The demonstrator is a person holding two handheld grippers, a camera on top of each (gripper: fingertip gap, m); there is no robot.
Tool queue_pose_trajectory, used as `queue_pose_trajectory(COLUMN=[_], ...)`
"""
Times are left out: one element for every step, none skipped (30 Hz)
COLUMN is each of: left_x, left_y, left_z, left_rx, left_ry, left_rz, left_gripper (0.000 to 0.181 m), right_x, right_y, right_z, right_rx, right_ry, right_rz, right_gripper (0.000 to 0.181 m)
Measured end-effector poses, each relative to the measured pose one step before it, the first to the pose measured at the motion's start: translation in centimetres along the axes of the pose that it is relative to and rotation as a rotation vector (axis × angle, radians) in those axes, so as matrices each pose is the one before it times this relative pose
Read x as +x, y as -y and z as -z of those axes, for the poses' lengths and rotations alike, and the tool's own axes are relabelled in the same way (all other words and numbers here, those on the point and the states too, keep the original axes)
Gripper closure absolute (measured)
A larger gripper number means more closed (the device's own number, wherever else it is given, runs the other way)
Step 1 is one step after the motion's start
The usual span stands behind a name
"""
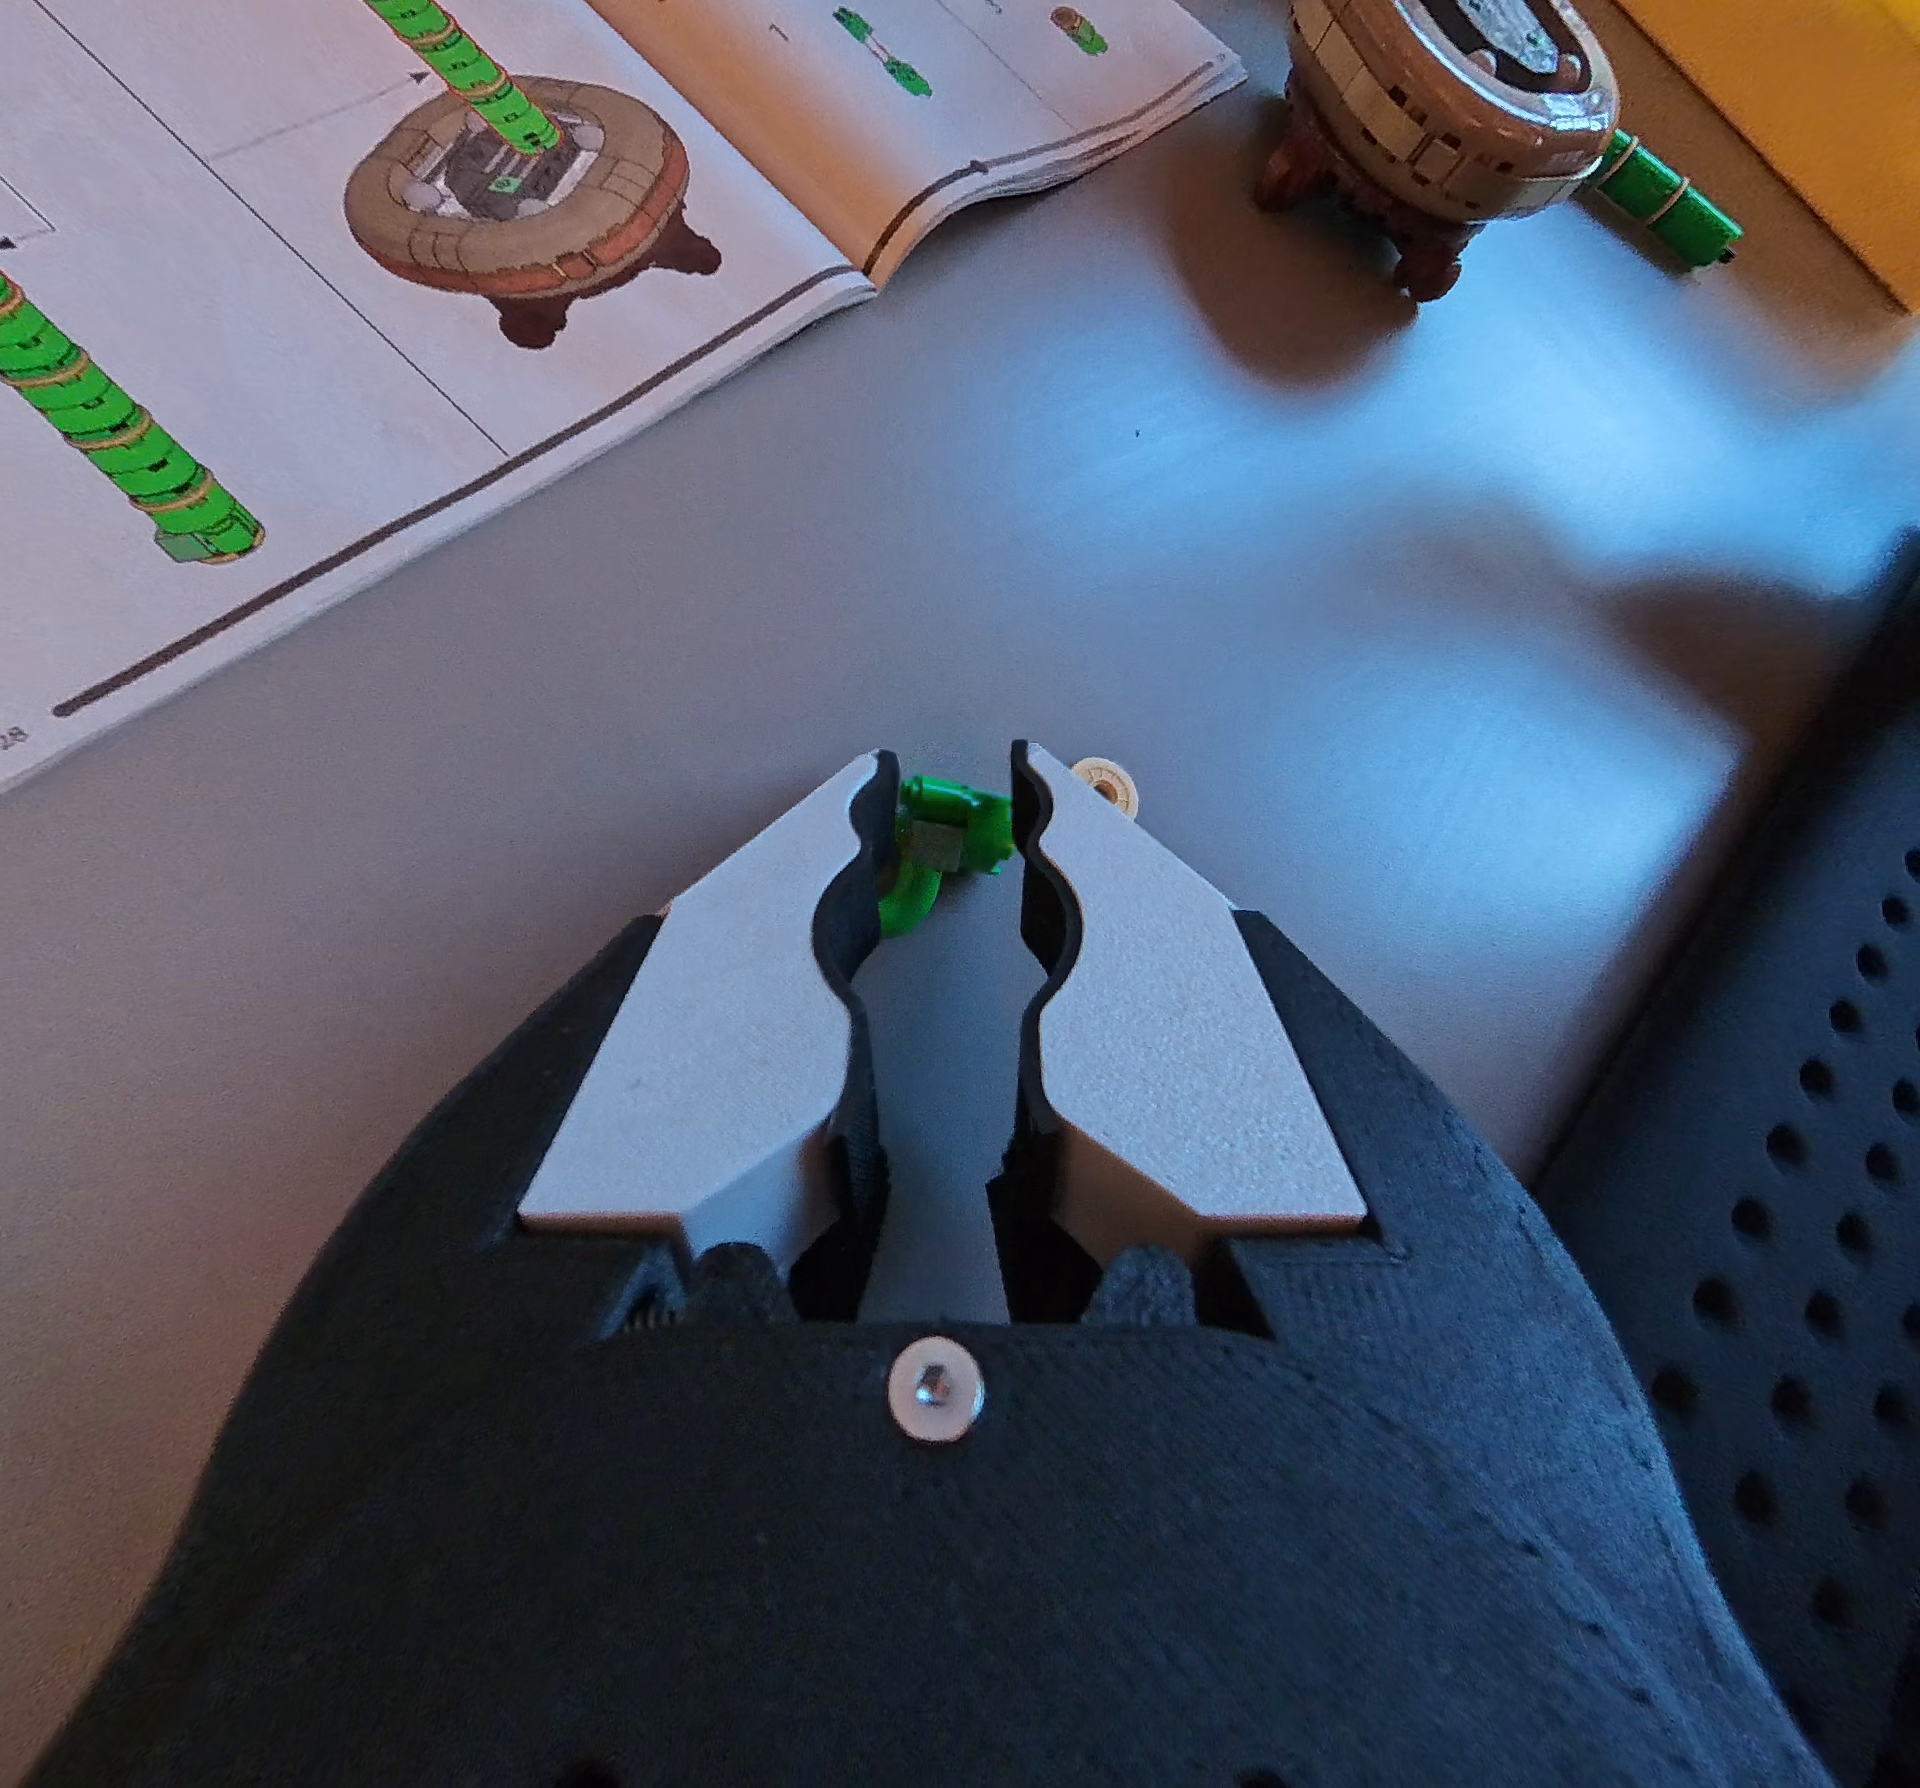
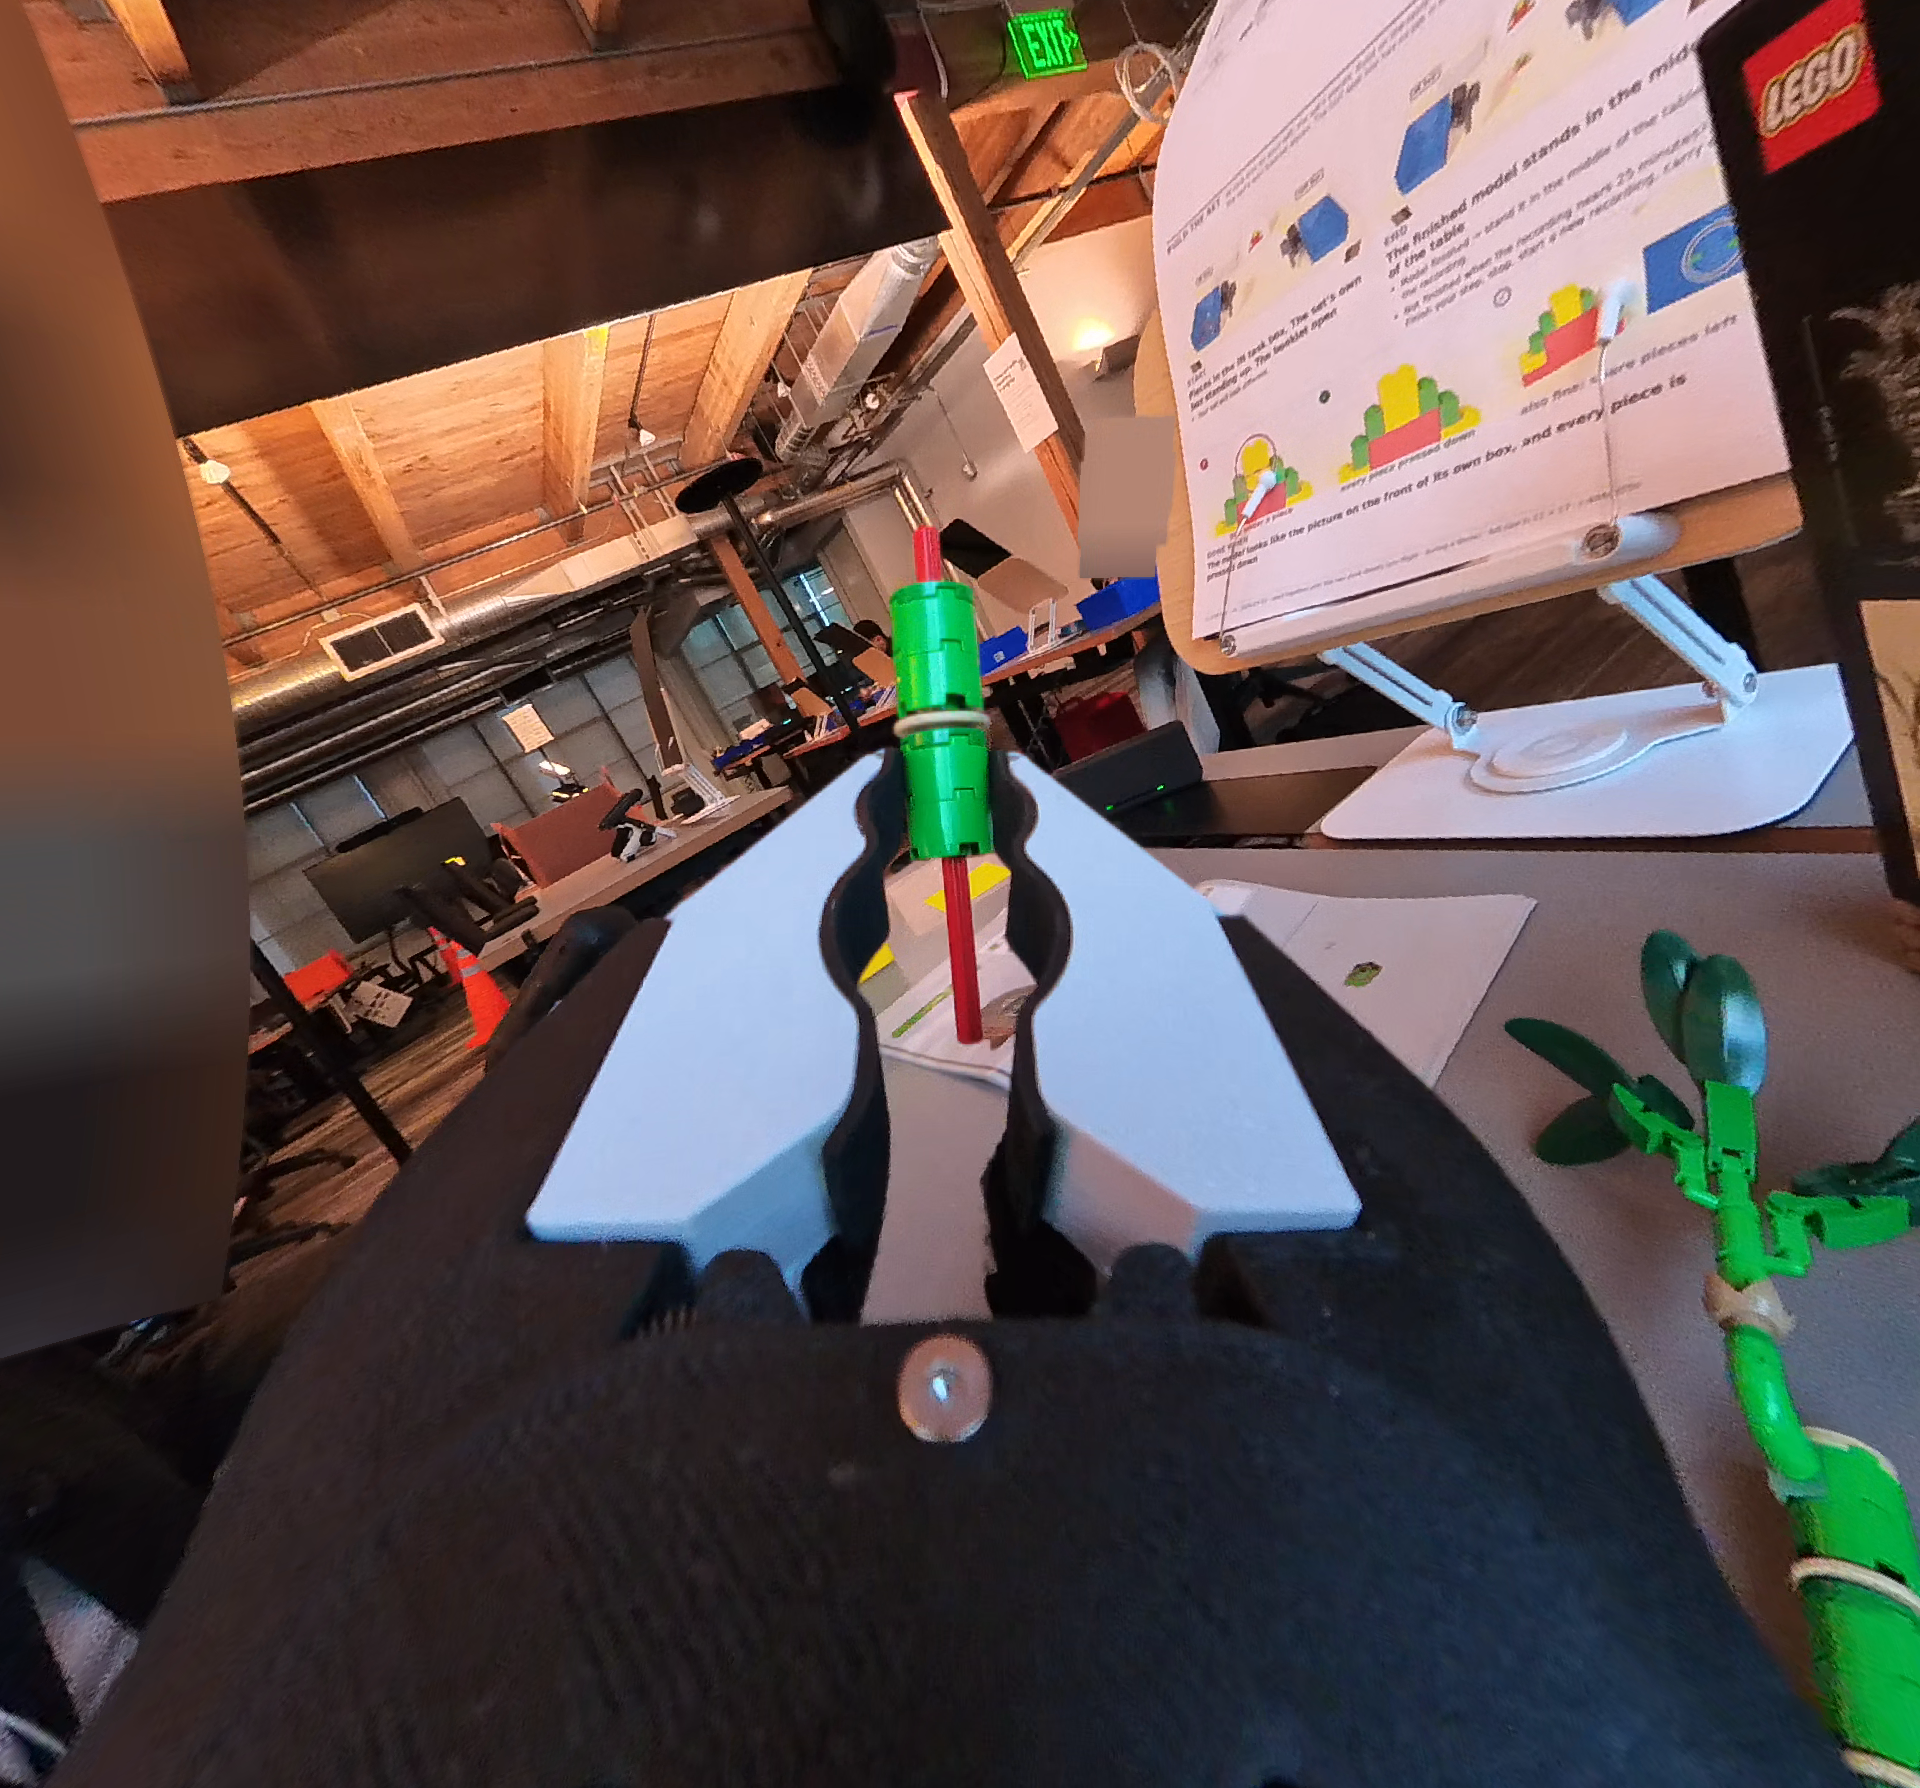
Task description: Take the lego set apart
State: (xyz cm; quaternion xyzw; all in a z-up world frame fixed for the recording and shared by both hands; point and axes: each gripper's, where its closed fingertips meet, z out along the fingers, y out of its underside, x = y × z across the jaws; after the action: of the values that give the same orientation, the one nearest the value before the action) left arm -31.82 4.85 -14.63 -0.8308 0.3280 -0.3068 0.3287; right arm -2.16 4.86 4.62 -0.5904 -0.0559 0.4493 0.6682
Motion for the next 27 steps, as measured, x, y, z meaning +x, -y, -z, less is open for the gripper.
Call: queue_pose_trajectory(left_x=[0.118, 0.136, 0.144, 0.117, 0.080, 0.072, 0.056, 0.029, 0.014, 0.057, 0.058, 0.064, 0.058, 0.052, 0.073, 0.059, 0.080, 0.118, 0.158, 0.209, 0.309, 0.369, 0.423, 0.450, 0.468, 0.245, -0.419], left_y=[0.085, 0.057, 0.062, 0.084, 0.140, 0.173, 0.199, 0.216, 0.257, 0.309, 0.345, 0.356, 0.371, 0.388, 0.400, 0.423, 0.473, 0.474, 0.491, 0.480, 0.549, 0.675, 0.794, 0.957, 1.184, 1.411, 1.546], left_z=[-0.003, 0.001, 0.012, 0.026, 0.067, 0.074, 0.086, 0.095, 0.134, 0.169, 0.192, 0.210, 0.237, 0.238, 0.248, 0.260, 0.274, 0.271, 0.269, 0.276, 0.310, 0.384, 0.515, 0.714, 0.999, 1.342, 1.718], left_rx=[0.0041, 0.0024, 0.0020, 0.0032, 0.0063, 0.0087, 0.0091, 0.0112, 0.0142, 0.0175, 0.0202, 0.0218, 0.0230, 0.0238, 0.0240, 0.0252, 0.0274, 0.0282, 0.0278, 0.0272, 0.0295, 0.0341, 0.0376, 0.0401, 0.0431, 0.0436, 0.0410], left_ry=[-0.0063, -0.0065, -0.0042, -0.0003, 0.0029, 0.0036, 0.0030, 0.0034, 0.0028, -0.0007, -0.0021, -0.0023, -0.0018, -0.0021, -0.0024, -0.0009, -0.0007, -0.0020, -0.0022, -0.0033, -0.0072, -0.0091, -0.0061, -0.0016, 0.0028, 0.0160, 0.0498], left_rz=[-0.0028, -0.0044, -0.0068, -0.0092, -0.0110, -0.0104, -0.0073, -0.0034, -0.0005, 0.0006, 0.0017, 0.0022, 0.0022, 0.0014, 0.0009, 0.0001, -0.0022, -0.0044, -0.0058, -0.0081, -0.0094, -0.0091, -0.0128, -0.0151, -0.0179, -0.0347, -0.0549], left_gripper=[0.161, 0.160, 0.159, 0.159, 0.159, 0.159, 0.158, 0.157, 0.156, 0.156, 0.156, 0.156, 0.156, 0.156, 0.156, 0.156, 0.156, 0.156, 0.156, 0.156, 0.156, 0.156, 0.156, 0.156, 0.155, 0.154, 0.153], right_x=[-0.056, -0.098, -0.084, -0.020, 0.058, 0.098, 0.114, 0.080, 0.034, -0.012, -0.053, -0.073, -0.090, -0.131, -0.179, -0.212, -0.201, -0.172, -0.161, -0.081, -0.026, -0.072, -0.095, -0.171, -0.236, -0.174, -0.061], right_y=[-0.120, -0.092, -0.064, -0.103, -0.194, -0.307, -0.379, -0.381, -0.371, -0.386, -0.404, -0.374, -0.320, -0.275, -0.243, -0.240, -0.215, -0.143, -0.151, -0.203, -0.222, -0.166, -0.163, -0.234, -0.309, -0.375, -0.361], right_z=[-0.073, -0.060, -0.080, -0.095, -0.107, -0.147, -0.160, -0.180, -0.189, -0.215, -0.213, -0.214, -0.215, -0.193, -0.180, -0.184, -0.148, -0.128, -0.115, -0.099, -0.077, -0.054, -0.057, -0.053, -0.057, -0.047, -0.015], right_rx=[-0.0048, -0.0026, -0.0014, -0.0025, -0.0066, -0.0120, -0.0155, -0.0151, -0.0143, -0.0168, -0.0183, -0.0167, -0.0142, -0.0113, -0.0103, -0.0107, -0.0098, -0.0052, -0.0040, -0.0065, -0.0080, -0.0054, -0.0065, -0.0149, -0.0225, -0.0285, -0.0293], right_ry=[0.0038, 0.0054, 0.0046, 0.0016, -0.0018, -0.0035, -0.0037, -0.0034, -0.0025, -0.0016, -0.0001, -0.0005, -0.0020, -0.0013, 0.0006, 0.0010, -0.0014, -0.0035, -0.0034, -0.0073, -0.0094, -0.0089, -0.0075, -0.0040, -0.0004, -0.0057, -0.0136], right_rz=[-0.0059, -0.0051, -0.0026, 0.0013, 0.0047, 0.0073, 0.0102, 0.0145, 0.0188, 0.0213, 0.0240, 0.0268, 0.0298, 0.0337, 0.0364, 0.0379, 0.0387, 0.0398, 0.0390, 0.0376, 0.0386, 0.0408, 0.0409, 0.0396, 0.0429, 0.0407, 0.0290], right_gripper=[0.166, 0.166, 0.166, 0.166, 0.166, 0.166, 0.166, 0.166, 0.166, 0.166, 0.166, 0.166, 0.166, 0.166, 0.166, 0.166, 0.166, 0.166, 0.166, 0.166, 0.166, 0.166, 0.166, 0.166, 0.166, 0.166, 0.166])
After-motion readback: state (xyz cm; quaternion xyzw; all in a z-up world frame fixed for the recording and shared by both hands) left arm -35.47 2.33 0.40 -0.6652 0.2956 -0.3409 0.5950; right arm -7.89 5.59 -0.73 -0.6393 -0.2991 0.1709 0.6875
